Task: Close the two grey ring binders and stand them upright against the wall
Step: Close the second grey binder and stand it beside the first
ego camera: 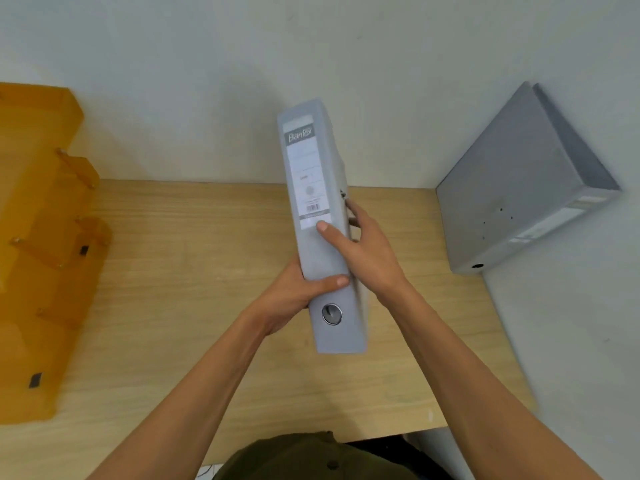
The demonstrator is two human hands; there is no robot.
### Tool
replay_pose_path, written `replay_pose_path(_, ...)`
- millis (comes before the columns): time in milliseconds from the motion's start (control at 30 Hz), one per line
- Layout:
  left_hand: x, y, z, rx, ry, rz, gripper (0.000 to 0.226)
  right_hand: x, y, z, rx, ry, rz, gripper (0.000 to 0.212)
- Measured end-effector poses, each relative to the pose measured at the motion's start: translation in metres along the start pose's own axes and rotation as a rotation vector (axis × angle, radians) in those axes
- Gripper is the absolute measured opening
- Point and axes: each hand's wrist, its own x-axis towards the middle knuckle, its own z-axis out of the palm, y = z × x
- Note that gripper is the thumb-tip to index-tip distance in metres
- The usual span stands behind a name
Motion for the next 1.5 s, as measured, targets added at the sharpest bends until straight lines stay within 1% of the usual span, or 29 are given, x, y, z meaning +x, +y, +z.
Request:
replay_pose_path(67, 0.009, 0.005, 0.011, 0.087, 0.010, 0.100, 0.076, 0.001, -0.007, -0.016, 0.036, 0.047, -0.062, 0.086)
replay_pose_path(133, 0.021, 0.006, 0.021, 0.163, 0.036, 0.151, 0.093, -0.002, -0.007, -0.033, 0.074, 0.077, -0.132, 0.087)
replay_pose_path(167, 0.027, 0.004, 0.026, 0.196, 0.053, 0.166, 0.097, -0.005, -0.005, -0.040, 0.094, 0.081, -0.165, 0.087)
replay_pose_path(267, 0.042, -0.003, 0.039, 0.279, 0.102, 0.216, 0.098, -0.011, 0.013, -0.057, 0.153, 0.064, -0.205, 0.088)
replay_pose_path(400, 0.050, -0.022, 0.054, 0.395, 0.135, 0.286, 0.106, -0.013, 0.048, -0.072, 0.179, 0.015, -0.162, 0.090)
replay_pose_path(467, 0.051, -0.034, 0.064, 0.429, 0.128, 0.290, 0.110, -0.013, 0.066, -0.081, 0.180, 0.000, -0.128, 0.091)
replay_pose_path(533, 0.055, -0.049, 0.074, 0.454, 0.131, 0.286, 0.108, -0.014, 0.084, -0.091, 0.171, -0.007, -0.107, 0.093)
replay_pose_path(667, 0.057, -0.072, 0.079, 0.479, 0.147, 0.183, 0.086, -0.023, 0.110, -0.095, 0.122, -0.069, -0.079, 0.097)
replay_pose_path(700, 0.060, -0.074, 0.079, 0.493, 0.132, 0.143, 0.085, -0.025, 0.116, -0.096, 0.104, -0.089, -0.083, 0.100)
replay_pose_path(767, 0.068, -0.073, 0.078, 0.516, 0.085, 0.081, 0.095, -0.026, 0.123, -0.097, 0.085, -0.104, -0.090, 0.103)
replay_pose_path(800, 0.075, -0.070, 0.081, 0.531, 0.064, 0.073, 0.100, -0.025, 0.125, -0.101, 0.080, -0.100, -0.087, 0.101)
replay_pose_path(833, 0.080, -0.069, 0.084, 0.545, 0.049, 0.070, 0.102, -0.023, 0.127, -0.105, 0.070, -0.093, -0.087, 0.093)
replay_pose_path(900, 0.089, -0.070, 0.092, 0.571, 0.039, 0.062, 0.099, -0.020, 0.132, -0.114, 0.051, -0.075, -0.077, 0.079)
replay_pose_path(1000, 0.103, -0.077, 0.106, 0.602, 0.028, 0.041, 0.088, -0.016, 0.138, -0.131, 0.044, -0.050, -0.063, 0.076)
replay_pose_path(1067, 0.113, -0.077, 0.119, 0.631, 0.008, 0.040, 0.087, -0.014, 0.142, -0.145, 0.054, -0.031, -0.064, 0.077)
replay_pose_path(1200, 0.135, -0.080, 0.148, 0.636, -0.047, 0.085, 0.101, -0.015, 0.159, -0.176, 0.061, 0.034, -0.037, 0.073)
replay_pose_path(1267, 0.147, -0.084, 0.157, 0.636, -0.067, 0.092, 0.103, -0.014, 0.163, -0.187, 0.055, 0.062, -0.033, 0.071)
replay_pose_path(1400, 0.170, -0.084, 0.181, 0.640, -0.053, 0.127, 0.120, -0.008, 0.166, -0.211, 0.038, 0.117, -0.008, 0.064)
replay_pose_path(1500, 0.187, -0.083, 0.196, 0.612, -0.032, 0.151, 0.123, -0.001, 0.167, -0.224, 0.033, 0.201, -0.001, 0.059)
